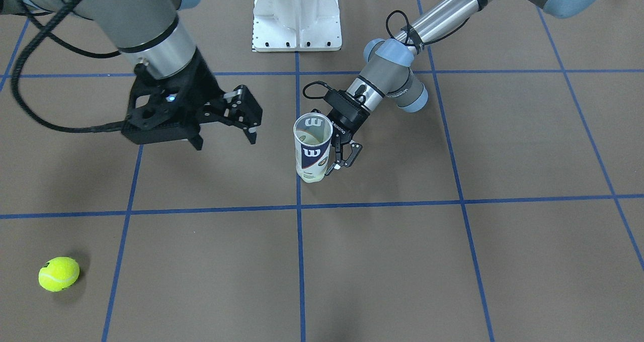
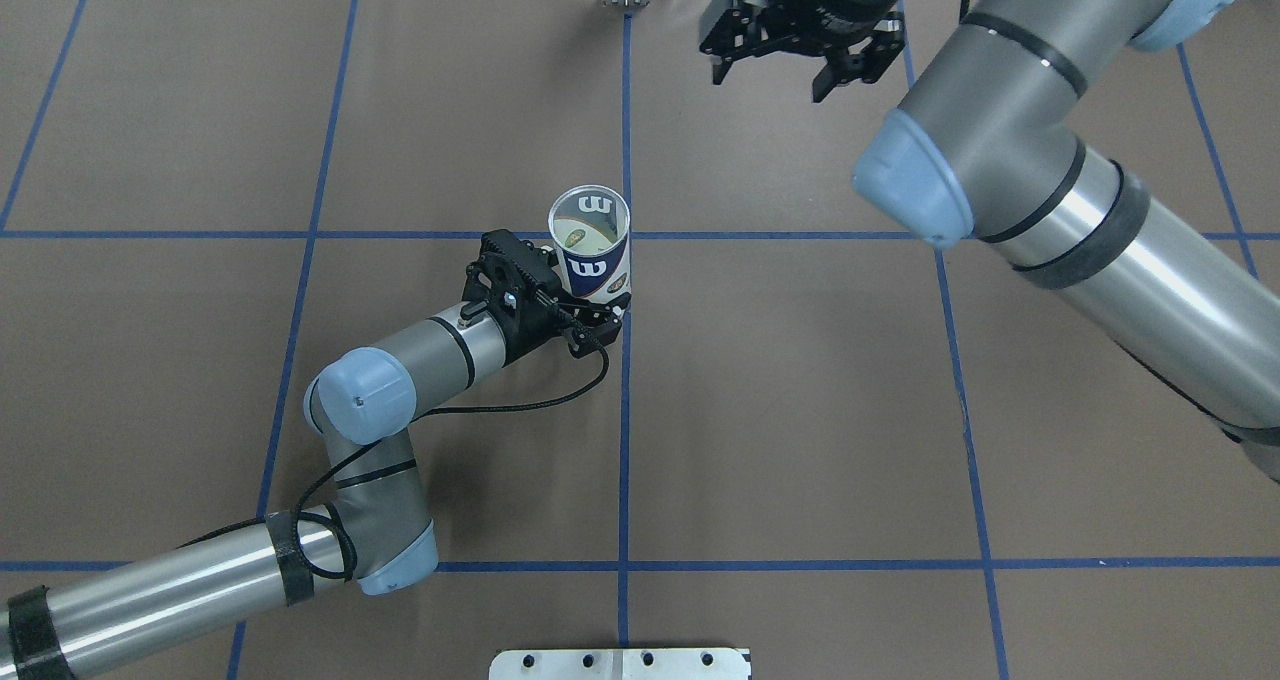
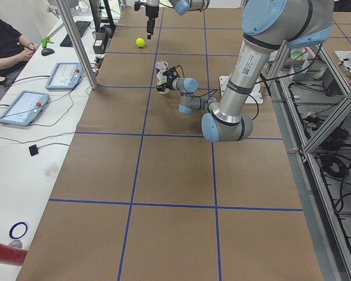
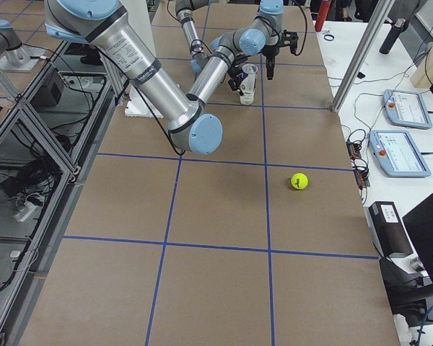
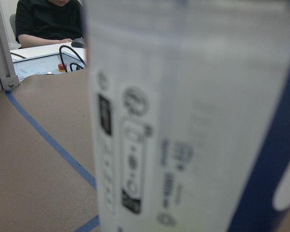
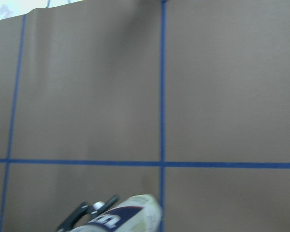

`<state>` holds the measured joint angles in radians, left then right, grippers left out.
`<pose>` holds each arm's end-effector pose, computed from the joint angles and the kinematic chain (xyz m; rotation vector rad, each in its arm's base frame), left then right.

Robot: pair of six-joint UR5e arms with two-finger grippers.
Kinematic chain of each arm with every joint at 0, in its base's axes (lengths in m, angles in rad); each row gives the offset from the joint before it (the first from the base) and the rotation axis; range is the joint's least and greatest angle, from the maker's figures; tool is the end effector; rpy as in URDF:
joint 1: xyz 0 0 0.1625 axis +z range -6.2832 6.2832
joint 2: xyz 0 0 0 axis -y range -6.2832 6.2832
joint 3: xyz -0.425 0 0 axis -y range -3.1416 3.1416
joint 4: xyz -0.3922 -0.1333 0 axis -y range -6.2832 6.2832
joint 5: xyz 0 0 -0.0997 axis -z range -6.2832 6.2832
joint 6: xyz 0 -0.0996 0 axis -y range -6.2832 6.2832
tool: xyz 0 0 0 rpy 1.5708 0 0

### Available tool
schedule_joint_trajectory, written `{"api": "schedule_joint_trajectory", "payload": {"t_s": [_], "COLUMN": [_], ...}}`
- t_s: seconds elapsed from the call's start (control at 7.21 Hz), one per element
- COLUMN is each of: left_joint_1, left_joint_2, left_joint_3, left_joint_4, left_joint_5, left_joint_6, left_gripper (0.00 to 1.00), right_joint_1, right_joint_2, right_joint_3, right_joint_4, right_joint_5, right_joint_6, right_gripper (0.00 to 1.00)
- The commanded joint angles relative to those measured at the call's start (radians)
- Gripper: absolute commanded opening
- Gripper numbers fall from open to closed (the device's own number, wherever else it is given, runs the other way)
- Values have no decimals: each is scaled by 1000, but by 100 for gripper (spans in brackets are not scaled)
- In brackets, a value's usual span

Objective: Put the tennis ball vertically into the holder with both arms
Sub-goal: 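Move the right gripper over the second yellow ball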

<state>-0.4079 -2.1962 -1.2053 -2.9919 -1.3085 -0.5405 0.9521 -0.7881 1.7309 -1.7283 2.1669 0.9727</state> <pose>0.5909 -0.4287 0.2966 1.2497 1.1277 0.2484 -0.3191 -0.5817 0.1343 0.1291 -0.9372 0.0933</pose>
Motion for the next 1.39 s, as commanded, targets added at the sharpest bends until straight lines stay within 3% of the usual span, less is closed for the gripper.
{"api": "schedule_joint_trajectory", "payload": {"t_s": [0.0,0.28,0.55,0.69,0.97,1.25], "left_joint_1": [0,-2,-2,-3,-2,-3], "left_joint_2": [0,1,1,1,1,1], "left_joint_3": [0,-2,-2,0,0,1], "left_joint_4": [-1,-1,-1,-1,-1,-1], "left_joint_5": [0,0,0,0,0,0], "left_joint_6": [1,1,1,1,2,5], "left_gripper": [99,99,99,99,99,99], "right_joint_1": [138,221,226,217,206,194], "right_joint_2": [-90,-178,-265,-266,-254,-243], "right_joint_3": [-60,-228,-422,-509,-576,-582], "right_joint_4": [-116,6,358,445,507,512], "right_joint_5": [8,8,5,1,-1,2], "right_joint_6": [-339,-603,-632,-635,-628,-624], "right_gripper": [100,100,100,100,100,100]}}
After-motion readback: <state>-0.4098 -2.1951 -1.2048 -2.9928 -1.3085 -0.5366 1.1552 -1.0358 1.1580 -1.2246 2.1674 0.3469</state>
